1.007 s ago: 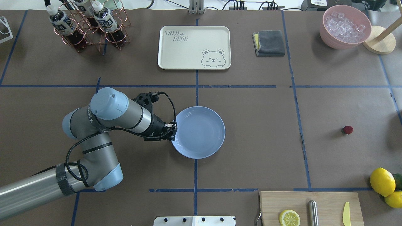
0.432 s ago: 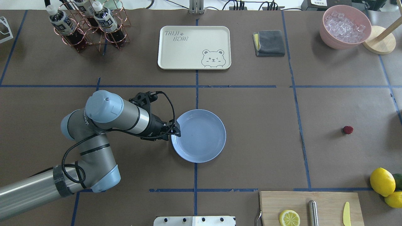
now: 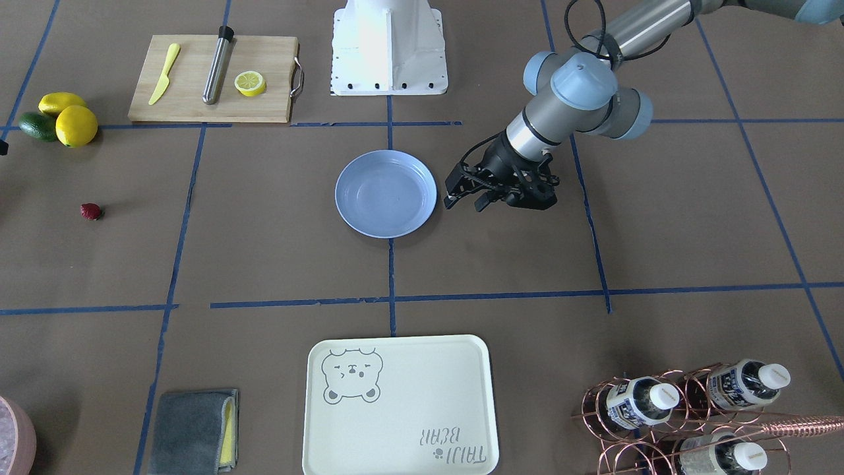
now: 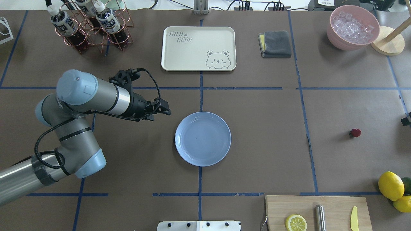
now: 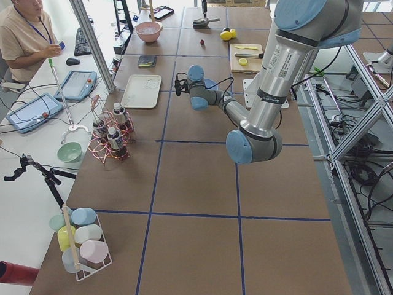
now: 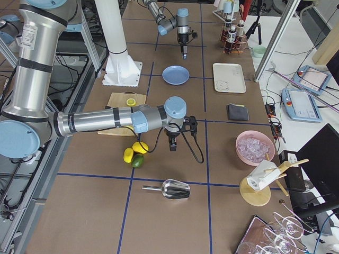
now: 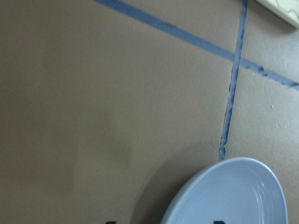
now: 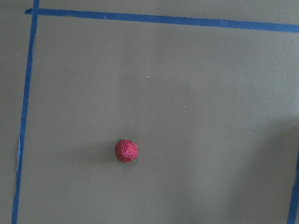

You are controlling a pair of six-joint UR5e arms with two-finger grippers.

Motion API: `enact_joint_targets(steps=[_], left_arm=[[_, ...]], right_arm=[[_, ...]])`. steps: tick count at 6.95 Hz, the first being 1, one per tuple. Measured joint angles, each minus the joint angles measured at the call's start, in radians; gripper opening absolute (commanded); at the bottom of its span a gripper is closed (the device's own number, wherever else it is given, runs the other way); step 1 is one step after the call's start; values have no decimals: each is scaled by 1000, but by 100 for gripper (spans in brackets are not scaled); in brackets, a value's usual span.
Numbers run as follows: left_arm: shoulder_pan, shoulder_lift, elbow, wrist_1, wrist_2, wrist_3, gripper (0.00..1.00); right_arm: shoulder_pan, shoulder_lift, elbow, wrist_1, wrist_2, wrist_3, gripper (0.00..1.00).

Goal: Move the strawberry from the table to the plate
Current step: 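Release the plate and withdraw the left gripper while the right gripper reaches toward the strawberry, then close the right gripper on the red strawberry and lift it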

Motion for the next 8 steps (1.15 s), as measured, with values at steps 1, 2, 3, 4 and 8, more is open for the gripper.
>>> enact_joint_targets(steps=[1, 2, 3, 4, 8], left_arm=[[-37, 41, -12, 3, -5, 112, 74], [-85, 88, -23, 5, -28, 228, 74], [-138, 152, -49, 5, -64, 334, 74], [-181, 230, -90, 5, -91, 418, 75], [-218, 347, -155, 3, -106, 526, 77]], right_arm=[[-66, 0, -23, 83, -53, 92, 96], [-118, 3, -56, 149, -86, 151, 95], [-170, 14, -82, 202, -122, 222, 94], [-224, 31, -95, 232, -167, 311, 94], [-324, 113, -194, 276, -237, 415, 87]])
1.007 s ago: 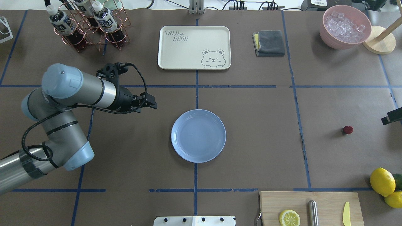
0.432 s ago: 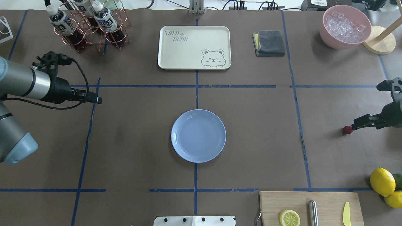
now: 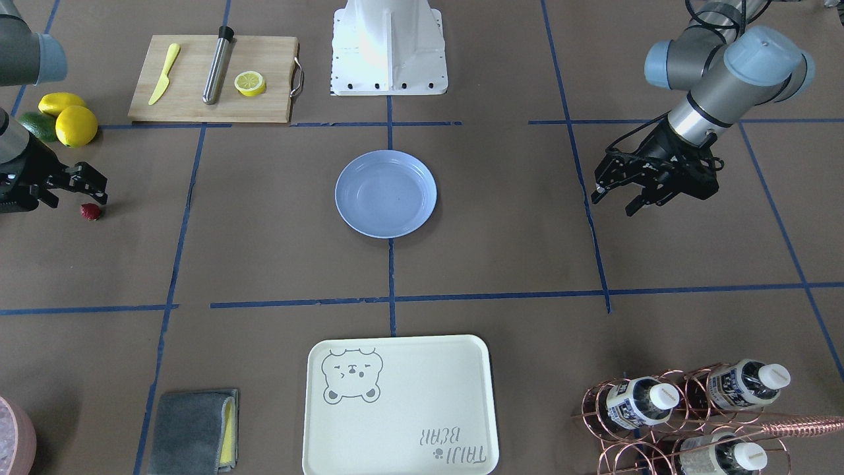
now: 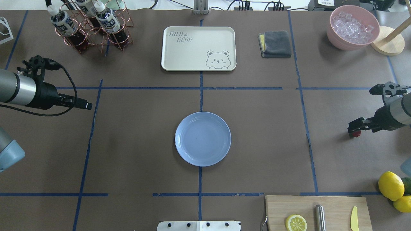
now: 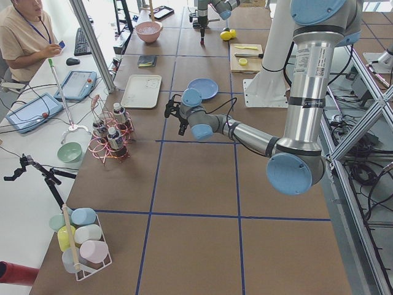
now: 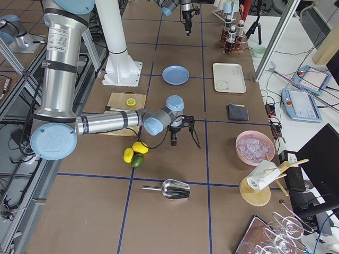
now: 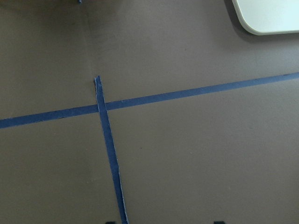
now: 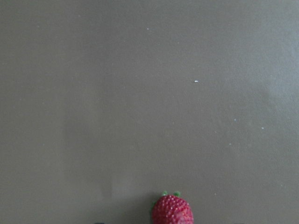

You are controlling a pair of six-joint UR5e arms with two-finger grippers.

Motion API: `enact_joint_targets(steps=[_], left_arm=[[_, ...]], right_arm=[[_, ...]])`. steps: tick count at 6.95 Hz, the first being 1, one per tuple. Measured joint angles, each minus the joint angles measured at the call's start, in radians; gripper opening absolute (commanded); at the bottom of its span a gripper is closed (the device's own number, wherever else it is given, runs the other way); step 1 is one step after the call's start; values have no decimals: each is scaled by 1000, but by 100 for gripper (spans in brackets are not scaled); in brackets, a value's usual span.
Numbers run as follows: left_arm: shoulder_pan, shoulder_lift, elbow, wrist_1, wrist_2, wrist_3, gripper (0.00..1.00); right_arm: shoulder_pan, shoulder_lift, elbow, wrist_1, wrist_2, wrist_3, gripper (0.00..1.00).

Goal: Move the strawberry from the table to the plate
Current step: 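Close the right gripper on the red strawberry and lift it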

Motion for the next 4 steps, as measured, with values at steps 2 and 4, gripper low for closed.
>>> enact_joint_targets(steps=[2, 4], left_arm=[[-1, 1, -5, 0, 3, 0, 77], [-1, 6, -13, 0, 3, 0, 77]], right_arm=[[-13, 26, -74, 83, -1, 17, 50], [-14, 29, -82, 104, 2, 31, 21]])
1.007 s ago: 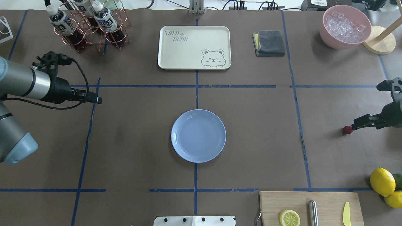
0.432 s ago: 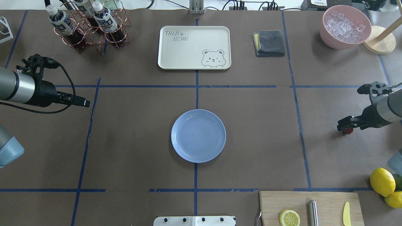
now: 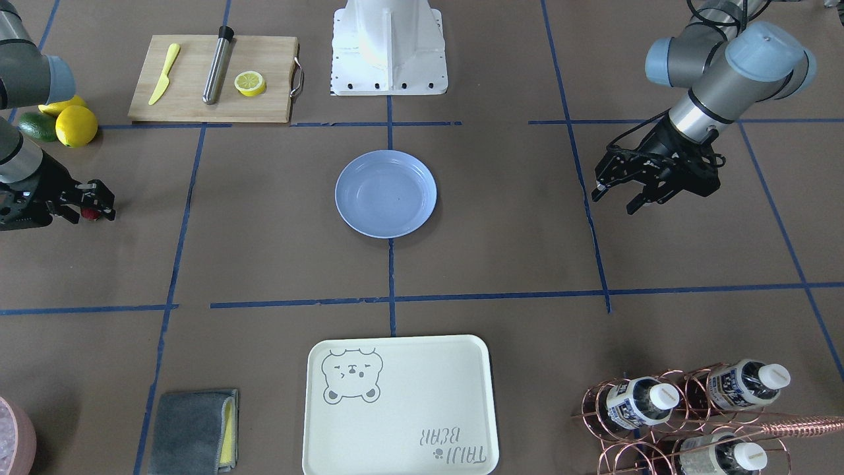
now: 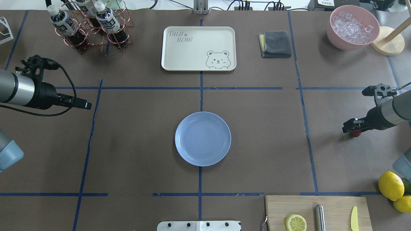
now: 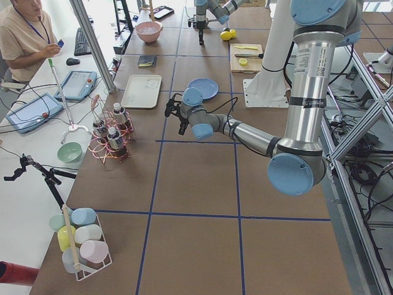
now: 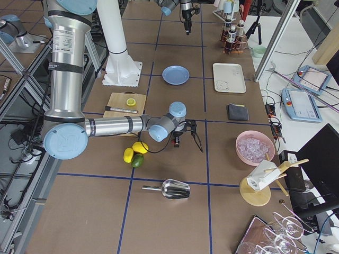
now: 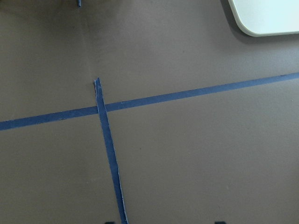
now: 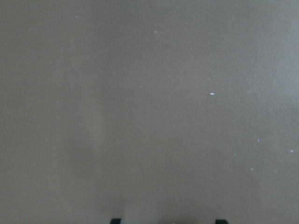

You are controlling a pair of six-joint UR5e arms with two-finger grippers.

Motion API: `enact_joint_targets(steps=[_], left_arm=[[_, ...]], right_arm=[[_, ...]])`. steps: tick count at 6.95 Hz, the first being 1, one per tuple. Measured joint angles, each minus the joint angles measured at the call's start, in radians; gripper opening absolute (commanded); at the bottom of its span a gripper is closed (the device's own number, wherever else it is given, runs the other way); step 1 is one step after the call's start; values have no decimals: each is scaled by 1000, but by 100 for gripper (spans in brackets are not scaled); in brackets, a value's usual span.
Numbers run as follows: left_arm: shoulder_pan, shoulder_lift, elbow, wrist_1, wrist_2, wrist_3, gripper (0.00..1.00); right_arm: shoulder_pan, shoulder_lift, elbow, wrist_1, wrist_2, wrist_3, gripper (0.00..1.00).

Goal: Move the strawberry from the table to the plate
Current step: 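Close the right gripper on the red strawberry and lift it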

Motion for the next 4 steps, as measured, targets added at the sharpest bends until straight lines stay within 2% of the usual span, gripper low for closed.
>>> enact_joint_targets(steps=[1, 2, 4], left_arm=[[0, 0, -1, 0, 0, -1, 77], [-1, 0, -2, 0, 0, -3, 77], [-1, 1, -11, 0, 1, -7, 77]], right_arm=[[0, -4, 3, 1, 5, 1, 16], [1, -10, 7, 1, 8, 2, 0], [1, -27, 34, -1, 11, 2, 0]])
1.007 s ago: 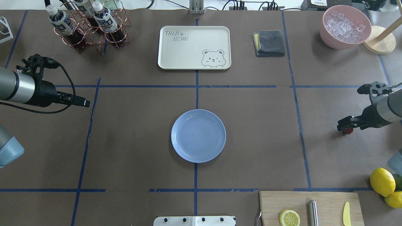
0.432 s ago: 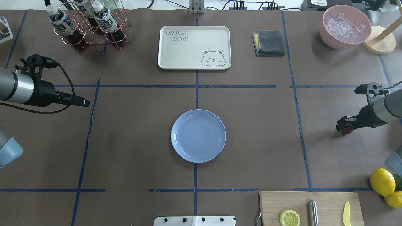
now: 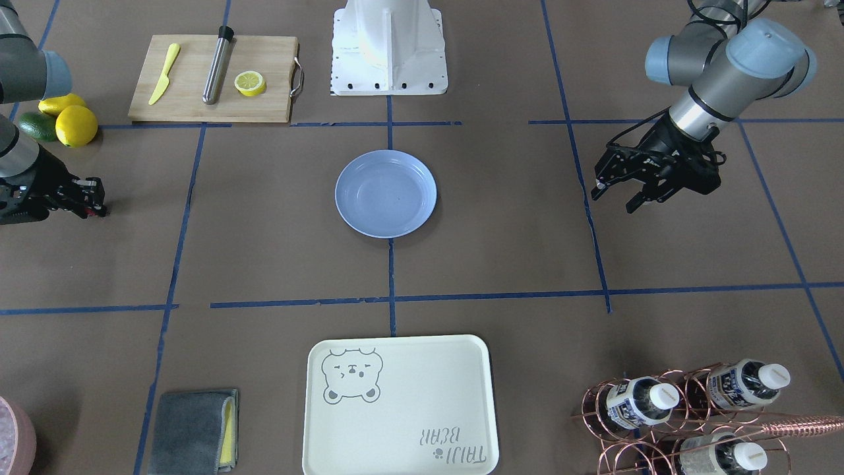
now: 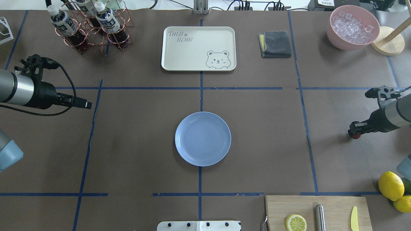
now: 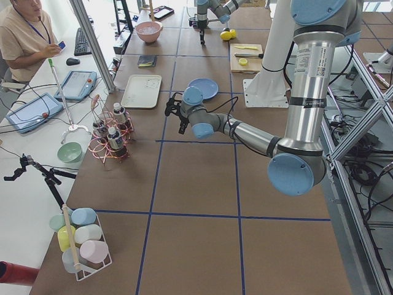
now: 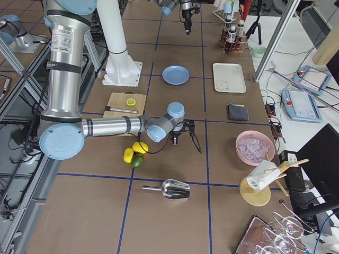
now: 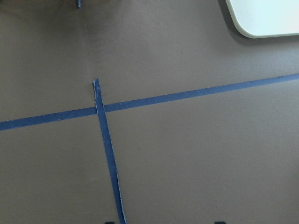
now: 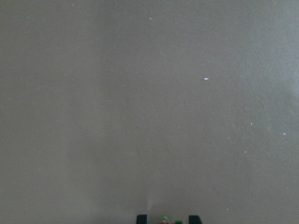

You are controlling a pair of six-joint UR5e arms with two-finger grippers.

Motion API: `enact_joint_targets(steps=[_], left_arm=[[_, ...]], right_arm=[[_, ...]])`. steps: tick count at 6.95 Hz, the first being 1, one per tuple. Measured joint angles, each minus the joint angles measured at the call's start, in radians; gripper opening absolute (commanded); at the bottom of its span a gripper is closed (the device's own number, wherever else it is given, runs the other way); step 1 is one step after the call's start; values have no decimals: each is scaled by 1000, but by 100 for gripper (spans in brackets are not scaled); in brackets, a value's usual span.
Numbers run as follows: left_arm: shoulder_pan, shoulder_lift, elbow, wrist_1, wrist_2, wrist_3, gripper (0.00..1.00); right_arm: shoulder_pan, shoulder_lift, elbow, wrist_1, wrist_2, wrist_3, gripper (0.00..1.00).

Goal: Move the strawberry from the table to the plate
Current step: 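Close the right gripper on the red strawberry and lift it, then carry the strawberry with the right gripper over the blue plate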

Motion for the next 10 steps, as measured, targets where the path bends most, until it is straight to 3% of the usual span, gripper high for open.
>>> enact_joint_targets(steps=[3, 5, 6, 8, 10], left_arm=[[-20, 33, -2, -4, -6, 48, 77], [-86, 103, -1, -7, -9, 216, 77], [-124, 132, 2, -6, -9, 302, 77], [-205, 188, 11, -2, -15, 465, 77], [-295, 245, 11, 0, -57, 599, 77]], right_arm=[[-33, 59, 168, -110, -4, 148, 0], [-161, 258, 211, -221, -54, 393, 0], [-253, 397, 206, -308, -121, 514, 0], [-383, 666, 114, -463, -271, 686, 0], [-422, 843, -57, -494, -336, 760, 0]])
